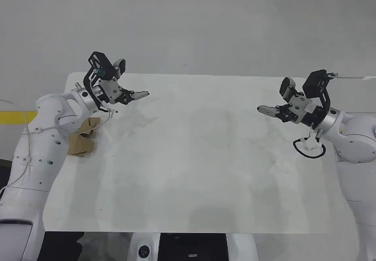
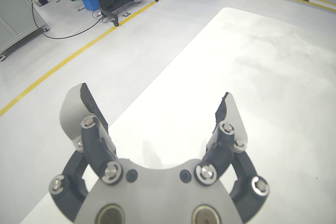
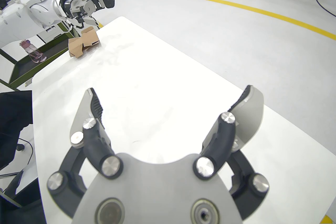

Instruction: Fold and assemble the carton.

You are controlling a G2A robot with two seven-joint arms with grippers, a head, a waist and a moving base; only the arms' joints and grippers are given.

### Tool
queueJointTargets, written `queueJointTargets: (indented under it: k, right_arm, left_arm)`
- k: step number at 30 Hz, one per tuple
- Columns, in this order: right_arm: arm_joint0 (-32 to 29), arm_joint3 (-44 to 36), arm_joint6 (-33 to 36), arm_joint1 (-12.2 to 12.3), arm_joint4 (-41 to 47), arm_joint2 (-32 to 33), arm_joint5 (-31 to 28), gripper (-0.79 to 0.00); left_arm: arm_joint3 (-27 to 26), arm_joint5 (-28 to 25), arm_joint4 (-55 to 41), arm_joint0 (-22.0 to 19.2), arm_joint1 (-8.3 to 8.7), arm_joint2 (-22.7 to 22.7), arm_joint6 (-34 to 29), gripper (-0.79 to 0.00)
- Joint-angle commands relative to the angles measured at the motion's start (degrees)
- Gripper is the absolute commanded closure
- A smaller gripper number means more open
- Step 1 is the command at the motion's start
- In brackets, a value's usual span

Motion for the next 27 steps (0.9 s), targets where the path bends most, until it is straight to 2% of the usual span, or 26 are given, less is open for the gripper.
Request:
queueJointTargets:
  k: [1, 14, 19, 22, 27]
  right_arm:
    - [0.0, 0.0, 0.0, 0.0, 0.0, 0.0, 0.0, -0.785]
    - [0.0, 0.0, 0.0, 0.0, 0.0, 0.0, 0.0, -0.785]
    - [0.0, 0.0, 0.0, 0.0, 0.0, 0.0, 0.0, -0.785]
    - [0.0, 0.0, 0.0, 0.0, 0.0, 0.0, 0.0, -0.785]
    - [0.0, 0.0, 0.0, 0.0, 0.0, 0.0, 0.0, -0.785]
  left_arm:
    - [0.0, 0.0, 0.0, 0.0, 0.0, 0.0, 0.0, -0.784]
    - [0.0, 0.0, 0.0, 0.0, 0.0, 0.0, 0.0, -0.785]
    - [-0.3, 2.06, -3.75, 0.88, 0.23, -2.39, -0.86, -0.785]
    - [0.59, 1.36, -4.63, 0.67, 0.66, -4.26, -2.08, -0.785]
    - [3.74, -1.38, -11.59, -0.61, 1.33, -7.64, -6.96, -0.785]
